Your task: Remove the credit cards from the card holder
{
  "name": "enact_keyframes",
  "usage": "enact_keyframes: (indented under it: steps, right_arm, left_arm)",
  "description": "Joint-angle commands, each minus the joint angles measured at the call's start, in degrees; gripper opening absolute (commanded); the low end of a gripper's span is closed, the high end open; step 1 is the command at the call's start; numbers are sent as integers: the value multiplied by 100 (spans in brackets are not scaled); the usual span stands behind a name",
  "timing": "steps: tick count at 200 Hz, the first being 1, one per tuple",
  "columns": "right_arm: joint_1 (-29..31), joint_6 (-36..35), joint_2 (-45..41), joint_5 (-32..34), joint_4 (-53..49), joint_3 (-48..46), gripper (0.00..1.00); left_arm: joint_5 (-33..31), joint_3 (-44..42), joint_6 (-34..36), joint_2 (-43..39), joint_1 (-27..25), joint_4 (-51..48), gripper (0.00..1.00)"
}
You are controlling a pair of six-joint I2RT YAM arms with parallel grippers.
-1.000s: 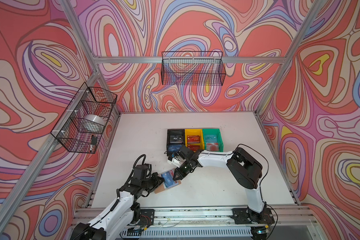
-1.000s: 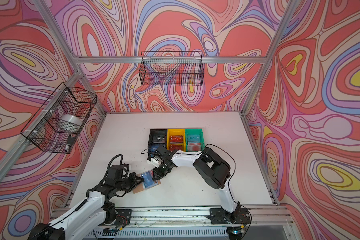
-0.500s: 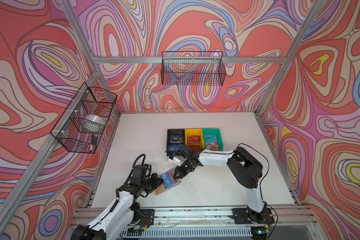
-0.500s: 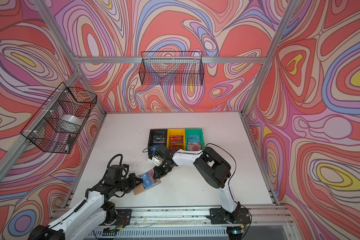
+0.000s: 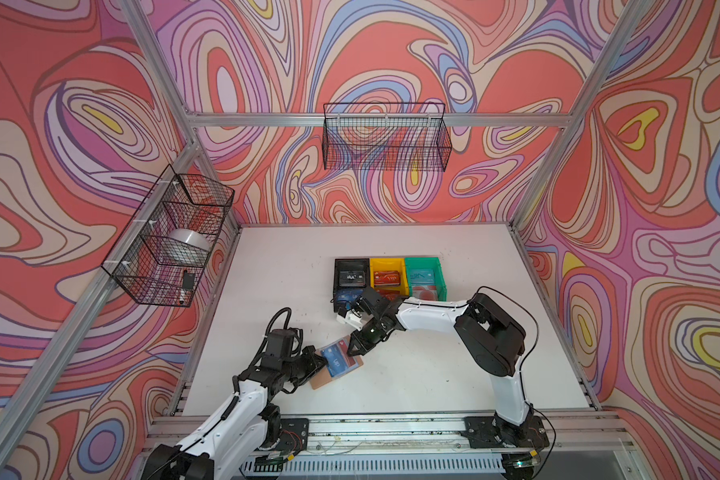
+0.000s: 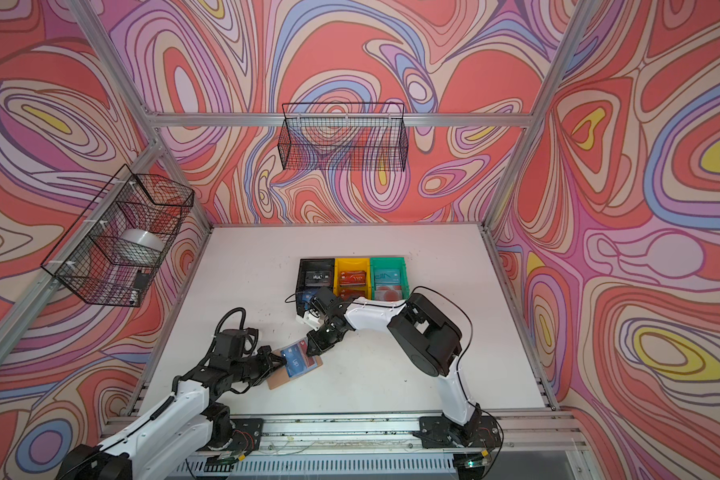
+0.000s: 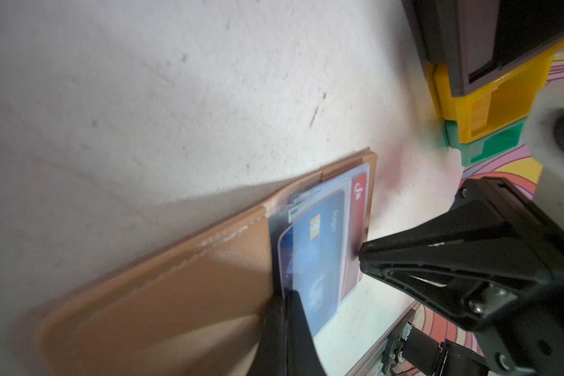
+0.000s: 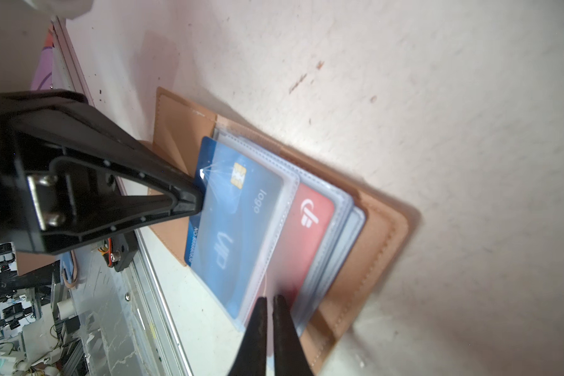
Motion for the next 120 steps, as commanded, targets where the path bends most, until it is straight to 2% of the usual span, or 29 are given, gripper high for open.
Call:
enact_keyframes:
  steps: [1, 90, 120]
  right_arm:
    - [35, -70, 10, -22, -32, 174, 10]
    - [128, -44, 366, -257, 21, 404, 10]
    - [132, -13, 509, -142, -4, 389, 10]
  left_arm:
    - [-183, -190, -63, 93, 29, -326, 0]
    - [-126, -176, -118, 162, 29, -173, 0]
    - [-92, -177, -106, 229, 29, -118, 0]
